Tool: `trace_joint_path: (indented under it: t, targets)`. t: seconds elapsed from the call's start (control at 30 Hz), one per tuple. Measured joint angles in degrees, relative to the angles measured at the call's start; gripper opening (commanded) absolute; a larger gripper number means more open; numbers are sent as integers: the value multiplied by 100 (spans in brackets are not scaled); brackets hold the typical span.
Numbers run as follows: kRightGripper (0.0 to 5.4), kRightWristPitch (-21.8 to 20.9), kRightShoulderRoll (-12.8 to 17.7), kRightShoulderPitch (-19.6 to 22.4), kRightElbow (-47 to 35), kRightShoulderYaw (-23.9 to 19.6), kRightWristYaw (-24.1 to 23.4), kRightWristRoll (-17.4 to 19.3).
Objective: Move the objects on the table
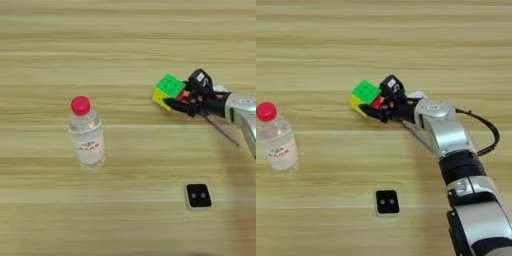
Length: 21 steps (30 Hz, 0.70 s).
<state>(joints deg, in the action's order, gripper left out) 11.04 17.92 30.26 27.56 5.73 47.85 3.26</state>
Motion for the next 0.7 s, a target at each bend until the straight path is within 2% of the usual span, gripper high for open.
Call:
trace_joint_path:
  t: [0.33,0.37,0.7]
  targets:
    - [332,-59,-50,-56,303,123,5,-129]
    - [361,-101,-54,-55,336,123,6,-131]
    - [449,-268,-81,-59,550,166,8,-195]
